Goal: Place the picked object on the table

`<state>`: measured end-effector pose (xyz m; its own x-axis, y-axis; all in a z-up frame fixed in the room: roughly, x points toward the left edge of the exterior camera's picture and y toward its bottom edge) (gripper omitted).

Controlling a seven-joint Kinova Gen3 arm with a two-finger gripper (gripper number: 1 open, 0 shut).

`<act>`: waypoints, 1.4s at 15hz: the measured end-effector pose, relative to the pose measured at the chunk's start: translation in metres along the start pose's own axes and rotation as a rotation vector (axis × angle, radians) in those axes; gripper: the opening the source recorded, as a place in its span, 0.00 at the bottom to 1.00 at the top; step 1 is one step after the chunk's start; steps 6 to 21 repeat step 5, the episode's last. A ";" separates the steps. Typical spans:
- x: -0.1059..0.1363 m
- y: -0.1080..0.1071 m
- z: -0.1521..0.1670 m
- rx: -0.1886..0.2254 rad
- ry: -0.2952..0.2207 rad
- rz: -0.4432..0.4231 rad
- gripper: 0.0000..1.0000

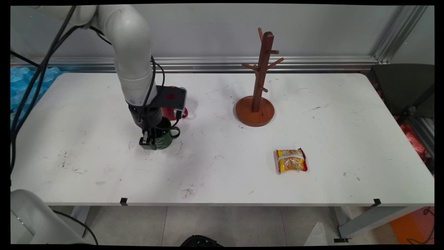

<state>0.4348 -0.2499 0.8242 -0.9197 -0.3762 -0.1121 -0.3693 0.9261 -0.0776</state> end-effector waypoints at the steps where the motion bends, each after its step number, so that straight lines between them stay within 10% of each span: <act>1: 0.001 0.001 0.001 -0.001 0.002 0.006 1.00; 21: 0.002 0.002 0.004 0.002 0.015 0.025 1.00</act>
